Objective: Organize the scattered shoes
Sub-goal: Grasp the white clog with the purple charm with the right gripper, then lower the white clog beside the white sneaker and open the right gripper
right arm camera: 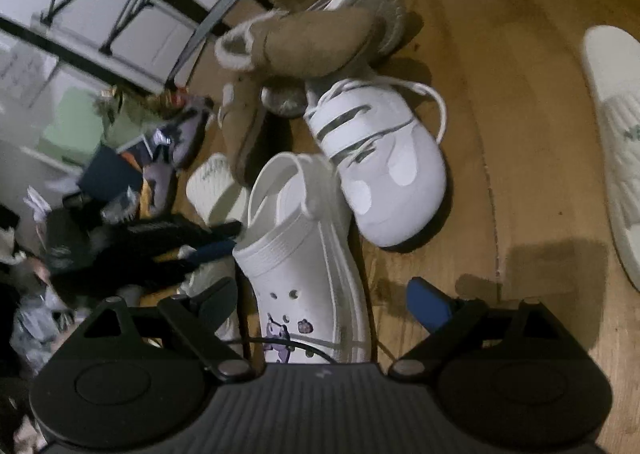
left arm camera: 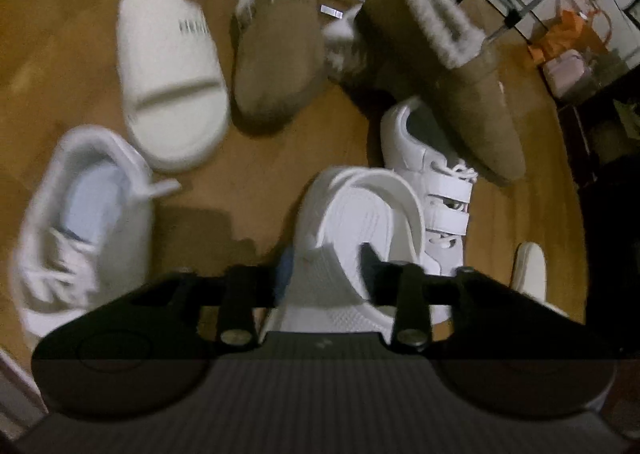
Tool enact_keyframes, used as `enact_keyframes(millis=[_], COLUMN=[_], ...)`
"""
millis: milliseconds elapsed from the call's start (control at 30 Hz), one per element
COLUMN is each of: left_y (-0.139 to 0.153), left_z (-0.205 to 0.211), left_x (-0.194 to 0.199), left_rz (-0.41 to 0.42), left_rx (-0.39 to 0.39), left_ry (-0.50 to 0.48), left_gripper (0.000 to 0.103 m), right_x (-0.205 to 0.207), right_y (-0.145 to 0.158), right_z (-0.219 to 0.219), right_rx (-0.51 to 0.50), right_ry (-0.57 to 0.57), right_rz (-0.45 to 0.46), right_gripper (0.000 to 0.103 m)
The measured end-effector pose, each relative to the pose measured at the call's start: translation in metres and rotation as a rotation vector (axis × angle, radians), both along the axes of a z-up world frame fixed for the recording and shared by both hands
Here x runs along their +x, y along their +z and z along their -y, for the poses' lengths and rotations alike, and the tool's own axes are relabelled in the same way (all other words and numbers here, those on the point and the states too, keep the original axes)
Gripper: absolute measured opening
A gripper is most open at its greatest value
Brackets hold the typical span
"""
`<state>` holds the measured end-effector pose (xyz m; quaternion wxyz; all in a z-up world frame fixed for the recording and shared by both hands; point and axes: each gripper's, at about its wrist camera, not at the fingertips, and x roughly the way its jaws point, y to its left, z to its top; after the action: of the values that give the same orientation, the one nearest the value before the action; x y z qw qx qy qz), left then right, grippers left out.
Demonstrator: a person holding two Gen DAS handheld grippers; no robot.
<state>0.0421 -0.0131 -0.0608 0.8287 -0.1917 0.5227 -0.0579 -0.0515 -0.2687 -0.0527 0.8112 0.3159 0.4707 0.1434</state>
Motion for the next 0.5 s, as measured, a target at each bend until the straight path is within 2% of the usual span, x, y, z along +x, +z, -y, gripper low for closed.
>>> enact_keyframes(millis=[33,133,233,333,500], left_y=[0.005,0.020,0.029,0.034,0.036], left_z=[-0.001,-0.007,-0.024,-0.036,-0.029], left_x=[-0.003,-0.014,-0.026,-0.032,-0.036], left_rz=[0.004,-0.003,-0.013,-0.003,0.022], left_rx=[0.024,0.098,0.131,0.140,0.213], left_ry=[-0.007,-0.042,-0.019,0.029,-0.019], left_gripper=[0.078,0.090,0.091,0.093,0.093], right_x=[0.005,0.029,0.049,0.054,0.053], right_y=[0.001,0.009,0.021,0.022,0.000], right_z=[-0.006,-0.029,-0.056,-0.088,-0.126], right_rx=[-0.014,-0.076,-0.192,-0.296,-0.325], right_ry=[0.016,0.085,0.164,0.250,0.303], right_rz=[-0.005,-0.031,-0.054,-0.031,-0.022], right_gripper=[0.093,0.093,0.093,0.093,0.093])
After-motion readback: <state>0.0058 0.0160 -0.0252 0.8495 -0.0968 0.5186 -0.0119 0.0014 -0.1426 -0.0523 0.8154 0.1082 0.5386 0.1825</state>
